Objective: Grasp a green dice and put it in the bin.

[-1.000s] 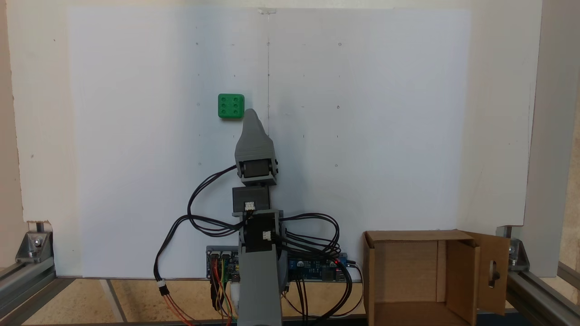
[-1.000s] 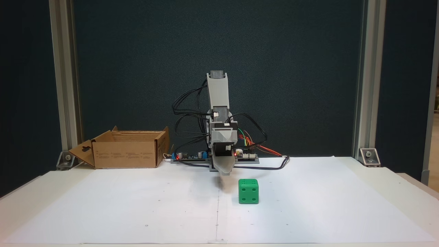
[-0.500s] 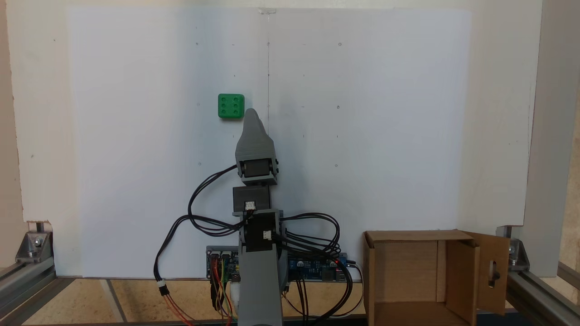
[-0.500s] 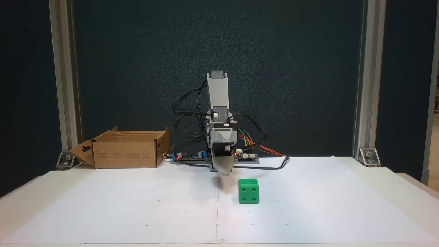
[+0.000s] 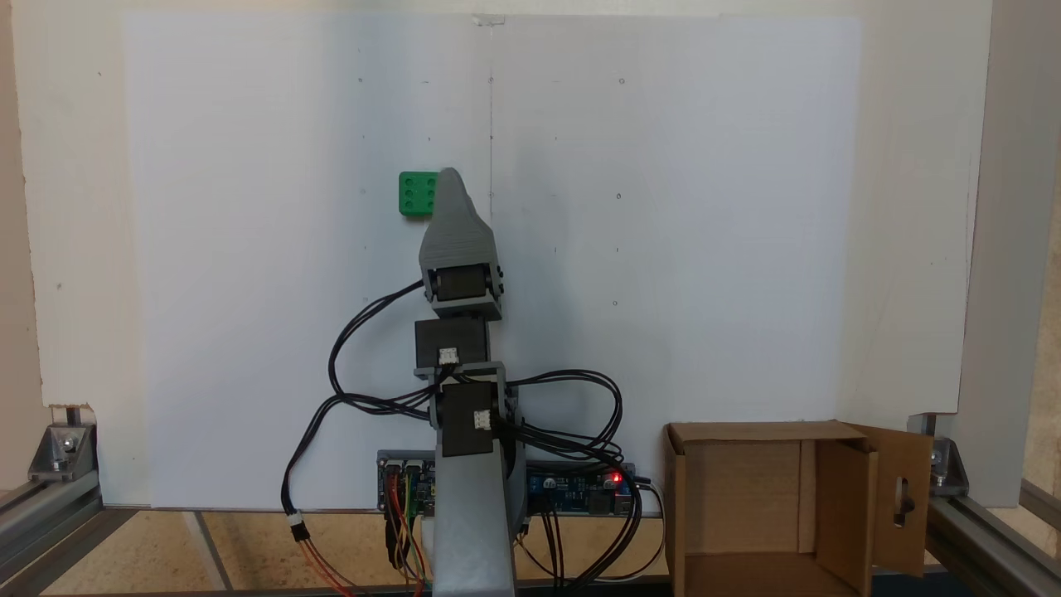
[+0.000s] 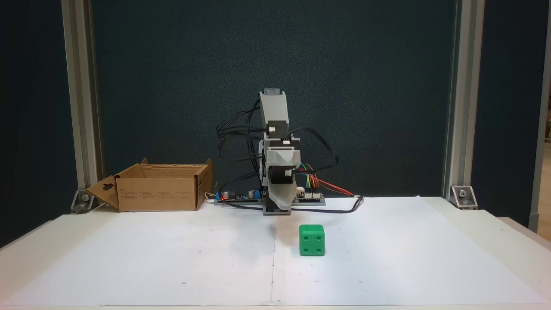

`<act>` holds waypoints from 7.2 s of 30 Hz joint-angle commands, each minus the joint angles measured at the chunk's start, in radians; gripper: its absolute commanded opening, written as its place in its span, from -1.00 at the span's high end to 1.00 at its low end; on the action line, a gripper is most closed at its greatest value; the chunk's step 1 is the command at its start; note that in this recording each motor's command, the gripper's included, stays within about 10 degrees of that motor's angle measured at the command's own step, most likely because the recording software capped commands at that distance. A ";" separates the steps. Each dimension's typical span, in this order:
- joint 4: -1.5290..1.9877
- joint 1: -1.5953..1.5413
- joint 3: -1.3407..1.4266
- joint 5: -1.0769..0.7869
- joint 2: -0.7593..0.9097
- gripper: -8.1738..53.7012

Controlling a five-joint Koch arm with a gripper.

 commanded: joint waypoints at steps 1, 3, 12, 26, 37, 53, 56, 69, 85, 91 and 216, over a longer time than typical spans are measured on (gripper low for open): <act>0.118 0.018 -0.100 -0.029 0.107 -0.67; 0.247 0.023 -0.158 -0.029 0.107 -0.67; 0.726 0.018 -0.356 0.026 0.106 -0.66; 1.465 -0.009 -0.759 0.164 0.003 -0.65; 1.710 -0.117 -0.985 0.416 -0.209 -0.66; 1.680 -0.247 -1.147 0.529 -0.497 -0.66; 1.661 -0.249 -1.152 0.528 -0.508 -0.66; 1.569 -0.252 -1.154 0.526 -0.611 -0.66; 1.511 -0.250 -1.154 0.525 -0.675 -0.66; 1.509 -0.247 -1.154 0.525 -0.681 -0.66; 1.342 -0.218 -1.052 0.525 -0.971 -0.62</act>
